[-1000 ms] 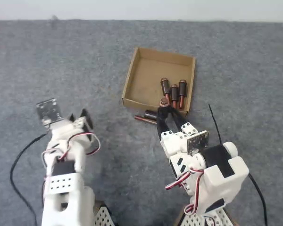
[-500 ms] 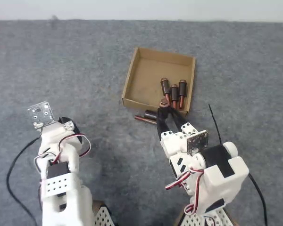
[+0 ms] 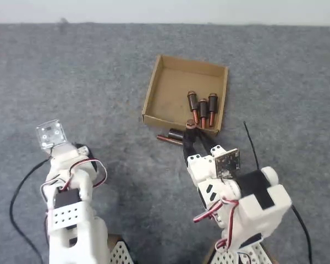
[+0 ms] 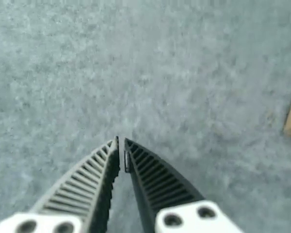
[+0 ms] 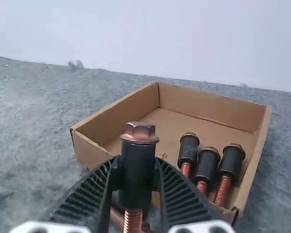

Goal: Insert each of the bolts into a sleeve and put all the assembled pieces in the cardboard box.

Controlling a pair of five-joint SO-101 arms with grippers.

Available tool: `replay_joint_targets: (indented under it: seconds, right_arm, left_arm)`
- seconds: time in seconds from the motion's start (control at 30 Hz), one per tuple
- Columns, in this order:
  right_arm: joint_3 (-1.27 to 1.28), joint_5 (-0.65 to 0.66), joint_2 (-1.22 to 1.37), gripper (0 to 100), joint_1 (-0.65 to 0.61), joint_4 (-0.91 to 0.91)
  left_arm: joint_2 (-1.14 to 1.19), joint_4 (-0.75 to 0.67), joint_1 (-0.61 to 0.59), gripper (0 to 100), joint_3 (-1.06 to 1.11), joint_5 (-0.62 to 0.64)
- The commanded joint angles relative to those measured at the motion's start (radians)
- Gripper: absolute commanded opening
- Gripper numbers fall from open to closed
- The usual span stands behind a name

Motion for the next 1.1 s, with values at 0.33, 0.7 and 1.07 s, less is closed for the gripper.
replay_joint_targets:
  seconds: [0.33,0.7,1.07]
  right_arm:
    - [-0.064,0.008,-0.320,0.6,0.093,0.371]
    - [-0.216,0.012,-0.479,0.6,0.113,0.803]
    - [-0.525,0.012,-0.481,0.6,0.232,1.359]
  left_arm:
    - [-0.023,0.048,0.003,1,-0.071,-0.043]
    - [-0.023,0.048,0.003,1,-0.071,-0.043]
    - [-0.023,0.048,0.003,1,-0.071,-0.046]
